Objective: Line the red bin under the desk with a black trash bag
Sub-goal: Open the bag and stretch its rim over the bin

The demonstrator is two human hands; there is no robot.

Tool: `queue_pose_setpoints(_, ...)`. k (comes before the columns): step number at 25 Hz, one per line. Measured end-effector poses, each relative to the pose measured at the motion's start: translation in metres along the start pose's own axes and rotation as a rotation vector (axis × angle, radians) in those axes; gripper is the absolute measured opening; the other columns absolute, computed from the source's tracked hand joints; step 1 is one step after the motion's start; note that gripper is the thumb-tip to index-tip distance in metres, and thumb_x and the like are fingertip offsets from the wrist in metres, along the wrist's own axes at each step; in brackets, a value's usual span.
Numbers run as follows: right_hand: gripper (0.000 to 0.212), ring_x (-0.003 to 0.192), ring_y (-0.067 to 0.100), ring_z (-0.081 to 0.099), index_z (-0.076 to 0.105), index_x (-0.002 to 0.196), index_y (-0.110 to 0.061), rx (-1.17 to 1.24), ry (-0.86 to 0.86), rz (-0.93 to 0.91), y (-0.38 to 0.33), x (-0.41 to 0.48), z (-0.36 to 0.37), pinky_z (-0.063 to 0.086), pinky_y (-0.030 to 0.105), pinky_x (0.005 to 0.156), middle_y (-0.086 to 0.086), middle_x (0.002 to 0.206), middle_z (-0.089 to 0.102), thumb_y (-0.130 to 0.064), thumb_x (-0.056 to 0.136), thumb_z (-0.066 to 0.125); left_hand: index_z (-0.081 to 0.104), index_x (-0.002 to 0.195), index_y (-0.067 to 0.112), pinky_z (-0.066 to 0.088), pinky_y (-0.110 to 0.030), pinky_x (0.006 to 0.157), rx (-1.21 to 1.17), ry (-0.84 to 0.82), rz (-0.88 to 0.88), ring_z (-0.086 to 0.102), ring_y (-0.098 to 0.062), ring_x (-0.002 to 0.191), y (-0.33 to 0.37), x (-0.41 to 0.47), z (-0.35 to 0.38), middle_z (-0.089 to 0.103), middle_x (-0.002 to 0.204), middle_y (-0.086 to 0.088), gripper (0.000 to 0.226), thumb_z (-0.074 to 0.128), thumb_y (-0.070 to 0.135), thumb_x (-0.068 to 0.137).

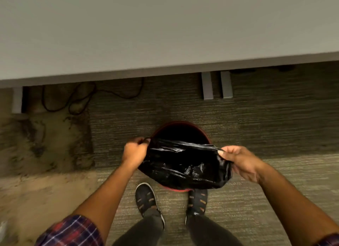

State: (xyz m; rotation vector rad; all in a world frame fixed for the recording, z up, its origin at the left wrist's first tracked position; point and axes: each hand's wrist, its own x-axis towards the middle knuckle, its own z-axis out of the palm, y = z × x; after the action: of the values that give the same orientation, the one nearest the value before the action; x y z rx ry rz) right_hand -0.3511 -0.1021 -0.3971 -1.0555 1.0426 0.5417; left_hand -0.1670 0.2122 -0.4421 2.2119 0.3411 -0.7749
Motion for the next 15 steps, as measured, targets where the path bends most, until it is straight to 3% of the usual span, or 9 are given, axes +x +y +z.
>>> queue_pose_setpoints(2, 0.023, 0.077, 0.023, 0.074, 0.069, 0.113, 0.003, 0.117, 0.043, 0.008, -0.014, 0.038, 0.001, 0.063, 0.035, 0.067, 0.016, 0.093, 0.076, -0.012, 0.105, 0.054, 0.080, 0.115, 0.007, 0.052, -0.033, 0.091, -0.063, -0.033, -0.023, 0.071, -0.025, 0.104, 0.001, 0.029, 0.012, 0.076, 0.108, -0.004, 0.026, 0.073, 0.027, 0.099)
queue_pose_setpoints(4, 0.024, 0.079, 0.026, 0.076, 0.070, 0.109, 0.003, 0.178, 0.166, -0.029, -0.026, 0.078, 0.008, 0.066, 0.037, 0.067, 0.016, 0.093, 0.078, -0.013, 0.107, 0.052, 0.082, 0.109, 0.005, 0.047, -0.029, 0.082, -0.048, -0.062, 0.052, 0.070, -0.019, 0.095, 0.000, 0.056, 0.019, 0.076, 0.103, -0.002, 0.024, 0.073, 0.024, 0.100)
queue_pose_setpoints(6, 0.026, 0.085, 0.029, 0.070, 0.072, 0.092, -0.001, -0.033, 0.255, -0.140, -0.034, 0.115, 0.012, 0.060, 0.039, 0.075, 0.018, 0.091, 0.074, -0.011, 0.105, 0.052, 0.084, 0.095, 0.007, 0.050, -0.030, 0.075, -0.104, -0.082, 0.088, 0.070, -0.015, 0.080, -0.002, 0.076, 0.026, 0.080, 0.088, -0.001, 0.023, 0.075, 0.027, 0.098)
queue_pose_setpoints(8, 0.034, 0.074, 0.018, 0.065, 0.069, 0.073, -0.009, -0.198, 0.311, -0.260, -0.037, 0.144, 0.015, 0.051, 0.029, 0.064, 0.010, 0.076, 0.070, -0.012, 0.104, 0.054, 0.082, 0.085, 0.010, 0.057, -0.026, 0.068, -0.286, -0.094, 0.012, 0.072, -0.012, 0.068, -0.003, 0.093, 0.035, 0.080, 0.074, 0.003, 0.021, 0.075, 0.025, 0.097)
queue_pose_setpoints(10, 0.035, 0.060, 0.011, 0.063, 0.071, 0.074, -0.001, -0.221, 0.351, -0.334, -0.035, 0.166, 0.012, 0.047, 0.021, 0.054, 0.002, 0.066, 0.068, -0.013, 0.104, 0.058, 0.083, 0.090, 0.012, 0.064, -0.033, 0.080, -0.445, -0.081, -0.076, 0.078, -0.020, 0.080, -0.003, 0.107, 0.042, 0.083, 0.083, -0.003, 0.014, 0.080, 0.026, 0.094)
queue_pose_setpoints(11, 0.033, 0.063, 0.014, 0.062, 0.071, 0.079, 0.006, -0.250, 0.374, -0.356, -0.033, 0.174, 0.011, 0.046, 0.021, 0.054, 0.006, 0.069, 0.067, -0.013, 0.103, 0.059, 0.084, 0.094, 0.010, 0.064, -0.041, 0.090, -0.472, -0.079, -0.089, 0.079, -0.026, 0.091, -0.006, 0.113, 0.047, 0.083, 0.091, -0.010, 0.020, 0.084, 0.030, 0.089)
queue_pose_setpoints(13, 0.024, 0.075, 0.025, 0.064, 0.073, 0.087, 0.009, -0.224, 0.364, -0.333, -0.024, 0.192, 0.004, 0.051, 0.024, 0.060, 0.016, 0.078, 0.068, -0.011, 0.098, 0.065, 0.084, 0.089, 0.008, 0.063, -0.046, 0.093, -0.461, -0.086, -0.094, 0.079, -0.032, 0.097, -0.011, 0.125, 0.056, 0.083, 0.091, -0.013, 0.023, 0.087, 0.030, 0.083)
queue_pose_setpoints(15, 0.016, 0.077, 0.030, 0.068, 0.073, 0.083, 0.005, -0.192, 0.339, -0.210, -0.011, 0.195, -0.004, 0.057, 0.041, 0.069, 0.022, 0.082, 0.073, -0.009, 0.091, 0.071, 0.080, 0.070, 0.015, 0.057, -0.033, 0.075, -0.349, -0.070, -0.100, 0.075, -0.020, 0.076, -0.014, 0.121, 0.058, 0.078, 0.069, -0.001, 0.016, 0.085, 0.016, 0.085)
